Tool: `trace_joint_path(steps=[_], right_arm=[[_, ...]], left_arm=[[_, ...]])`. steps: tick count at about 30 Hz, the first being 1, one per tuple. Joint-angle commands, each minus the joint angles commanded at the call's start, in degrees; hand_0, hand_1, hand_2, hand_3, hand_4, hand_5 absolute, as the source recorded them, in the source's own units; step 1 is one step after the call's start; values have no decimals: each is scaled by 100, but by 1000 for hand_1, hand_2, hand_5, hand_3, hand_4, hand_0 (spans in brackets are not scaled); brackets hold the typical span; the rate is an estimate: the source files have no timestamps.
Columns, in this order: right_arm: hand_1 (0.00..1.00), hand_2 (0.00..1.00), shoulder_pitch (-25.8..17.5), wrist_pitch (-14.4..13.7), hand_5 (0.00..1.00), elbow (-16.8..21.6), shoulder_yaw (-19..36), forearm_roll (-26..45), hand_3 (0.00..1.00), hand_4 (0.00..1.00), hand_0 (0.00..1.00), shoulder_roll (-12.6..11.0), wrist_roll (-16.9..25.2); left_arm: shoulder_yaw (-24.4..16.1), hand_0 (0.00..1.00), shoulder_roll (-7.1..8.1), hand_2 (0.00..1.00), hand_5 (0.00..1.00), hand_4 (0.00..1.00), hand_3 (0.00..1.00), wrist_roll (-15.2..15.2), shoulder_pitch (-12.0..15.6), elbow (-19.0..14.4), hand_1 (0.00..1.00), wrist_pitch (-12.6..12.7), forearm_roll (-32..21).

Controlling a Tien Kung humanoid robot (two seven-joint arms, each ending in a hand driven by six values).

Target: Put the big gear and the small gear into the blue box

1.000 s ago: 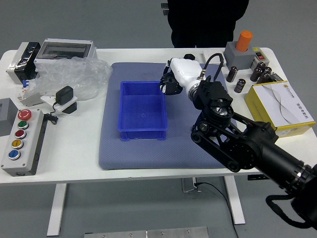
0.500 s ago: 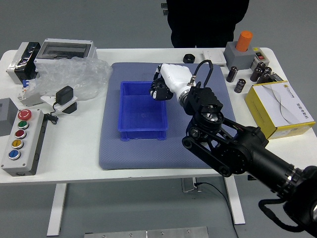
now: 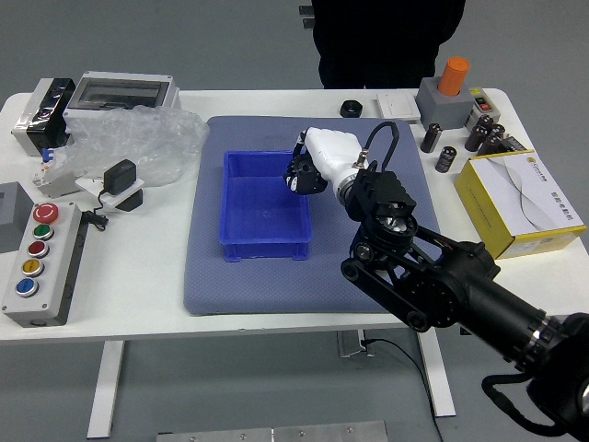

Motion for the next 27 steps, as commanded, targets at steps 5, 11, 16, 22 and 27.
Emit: trace_joint_path(steps=[5, 11, 16, 22, 27], right_arm=[[413, 420, 37, 10, 31, -33, -64, 17, 417, 572, 540, 0, -8], [412, 421, 28, 10, 29, -42, -211, 68, 416, 573, 540, 0, -7], [413, 421, -8, -6, 32, -63, -349, 131, 415, 575, 542, 0, 1], [414, 423, -42, -28, 32, -103, -470, 202, 412, 577, 544, 0, 32], [440, 460, -48, 58, 47, -129, -481, 284, 465, 622, 594, 0, 67]], left_arm=[[-15, 814, -6, 805, 267, 626, 834, 4, 6, 0, 796, -7, 25], [-35, 814, -8, 805, 261, 625, 833, 4, 18, 0, 796, -14, 60], [-38, 814, -22, 805, 260, 624, 833, 16, 36, 0, 796, -15, 74], [-47, 814, -45, 804, 253, 620, 833, 23, 41, 0, 796, -20, 88], [-55, 814, -46, 804, 254, 620, 833, 27, 48, 0, 796, -21, 99]])
